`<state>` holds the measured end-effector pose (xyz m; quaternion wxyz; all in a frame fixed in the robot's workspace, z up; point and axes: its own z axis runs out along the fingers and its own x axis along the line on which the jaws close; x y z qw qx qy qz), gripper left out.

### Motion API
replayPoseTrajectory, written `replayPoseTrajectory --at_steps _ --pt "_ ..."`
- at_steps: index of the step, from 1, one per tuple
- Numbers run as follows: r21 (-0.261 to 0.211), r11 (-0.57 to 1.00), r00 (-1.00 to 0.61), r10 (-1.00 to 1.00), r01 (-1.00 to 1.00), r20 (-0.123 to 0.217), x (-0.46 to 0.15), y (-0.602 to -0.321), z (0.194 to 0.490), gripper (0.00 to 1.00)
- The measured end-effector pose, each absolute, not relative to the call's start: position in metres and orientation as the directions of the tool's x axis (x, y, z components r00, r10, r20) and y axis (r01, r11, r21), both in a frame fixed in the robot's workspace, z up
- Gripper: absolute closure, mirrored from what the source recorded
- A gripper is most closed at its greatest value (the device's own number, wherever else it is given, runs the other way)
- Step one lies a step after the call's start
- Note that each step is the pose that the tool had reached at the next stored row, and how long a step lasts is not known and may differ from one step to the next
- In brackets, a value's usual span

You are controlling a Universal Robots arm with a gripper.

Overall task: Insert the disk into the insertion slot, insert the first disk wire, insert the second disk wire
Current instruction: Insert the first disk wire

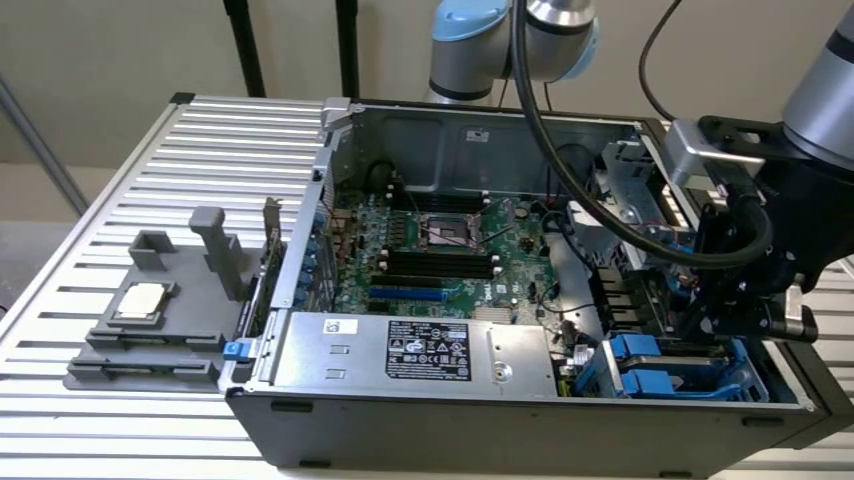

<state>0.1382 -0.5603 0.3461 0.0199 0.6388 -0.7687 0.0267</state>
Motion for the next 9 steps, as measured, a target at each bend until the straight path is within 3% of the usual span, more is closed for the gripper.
replayPoseTrajectory --at_steps 9 --pt "-0.013 0.182 -0.183 -0.980 -0.983 0.074 0.1393 -0.5582 0.3449 0.84"
